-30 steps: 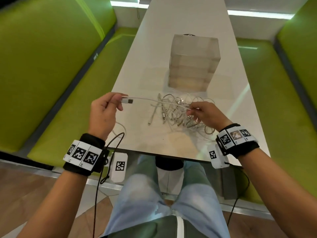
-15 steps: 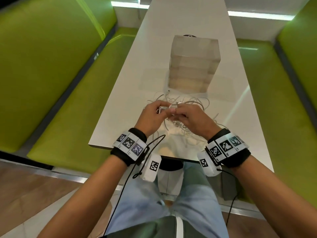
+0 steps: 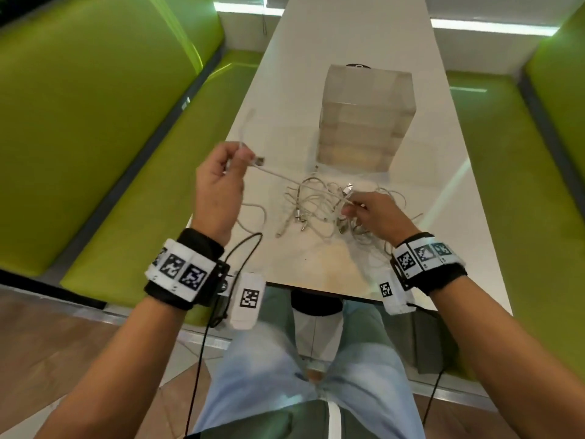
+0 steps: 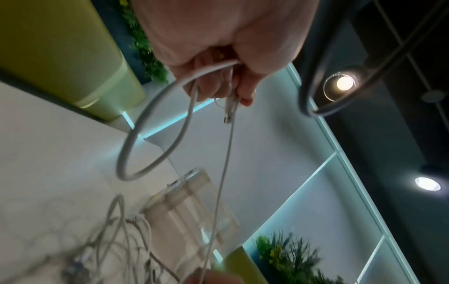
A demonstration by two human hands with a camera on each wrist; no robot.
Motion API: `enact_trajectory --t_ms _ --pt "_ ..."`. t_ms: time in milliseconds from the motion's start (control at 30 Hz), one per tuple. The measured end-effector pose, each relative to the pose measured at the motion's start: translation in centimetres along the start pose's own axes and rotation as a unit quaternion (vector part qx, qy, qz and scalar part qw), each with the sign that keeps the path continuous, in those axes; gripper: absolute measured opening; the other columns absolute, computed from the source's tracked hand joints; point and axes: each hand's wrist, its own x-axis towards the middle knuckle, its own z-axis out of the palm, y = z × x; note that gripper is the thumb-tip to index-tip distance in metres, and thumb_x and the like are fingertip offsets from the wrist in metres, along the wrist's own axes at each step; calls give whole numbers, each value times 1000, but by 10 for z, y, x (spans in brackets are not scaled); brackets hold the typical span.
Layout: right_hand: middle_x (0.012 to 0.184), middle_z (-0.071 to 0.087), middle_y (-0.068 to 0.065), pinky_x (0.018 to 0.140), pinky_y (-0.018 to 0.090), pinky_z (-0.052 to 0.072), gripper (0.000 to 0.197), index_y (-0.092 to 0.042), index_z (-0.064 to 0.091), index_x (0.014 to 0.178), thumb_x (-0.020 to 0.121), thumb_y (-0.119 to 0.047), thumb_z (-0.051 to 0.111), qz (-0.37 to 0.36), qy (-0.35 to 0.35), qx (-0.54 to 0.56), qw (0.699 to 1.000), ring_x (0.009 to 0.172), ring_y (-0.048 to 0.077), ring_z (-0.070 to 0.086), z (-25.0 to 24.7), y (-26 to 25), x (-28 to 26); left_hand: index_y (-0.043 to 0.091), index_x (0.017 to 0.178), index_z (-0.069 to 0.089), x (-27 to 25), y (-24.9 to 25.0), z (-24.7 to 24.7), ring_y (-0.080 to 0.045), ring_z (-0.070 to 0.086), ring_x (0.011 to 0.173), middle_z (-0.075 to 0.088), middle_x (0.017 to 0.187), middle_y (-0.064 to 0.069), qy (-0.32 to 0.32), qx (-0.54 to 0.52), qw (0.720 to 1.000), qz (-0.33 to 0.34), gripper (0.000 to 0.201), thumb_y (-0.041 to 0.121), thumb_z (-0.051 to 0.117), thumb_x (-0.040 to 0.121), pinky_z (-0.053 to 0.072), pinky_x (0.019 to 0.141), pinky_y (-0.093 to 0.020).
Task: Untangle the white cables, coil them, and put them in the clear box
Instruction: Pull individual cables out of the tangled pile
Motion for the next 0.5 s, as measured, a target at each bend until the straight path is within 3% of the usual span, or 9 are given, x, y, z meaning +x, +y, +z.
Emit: enact_trajectory --t_ms 133,200,400,500 --pt "76 66 -2 73 29 44 18 -10 72 82 88 -4 55 32 14 7 999 66 8 55 -9 16 6 22 80 53 10 11 -42 -3 30 42 50 57 12 125 -20 992 -8 21 17 44 99 24 38 -20" --pt "75 66 0 73 28 45 16 -7 72 84 88 -6 57 21 26 25 999 64 7 55 -12 14 3 23 81 53 12 14 -53 -4 30 44 49 58 11 120 -5 993 -11 21 19 45 99 25 40 -21" --pt "67 65 -1 65 34 51 14 -13 70 81 89 -22 62 -21 5 52 998 57 10 57 -21 -31 -23 21 78 58 -5 7 -27 -3 28 42 59 59 14 -96 61 993 -28 24 9 50 96 22 39 -16" --pt "70 67 3 63 34 53 14 -13 68 85 89 -25 63 -13 -10 49 999 53 11 58 -30 -54 -42 18 83 62 -14 6 -16 -4 44 51 65 67 16 -196 153 969 -8 14 13 56 94 36 50 -18"
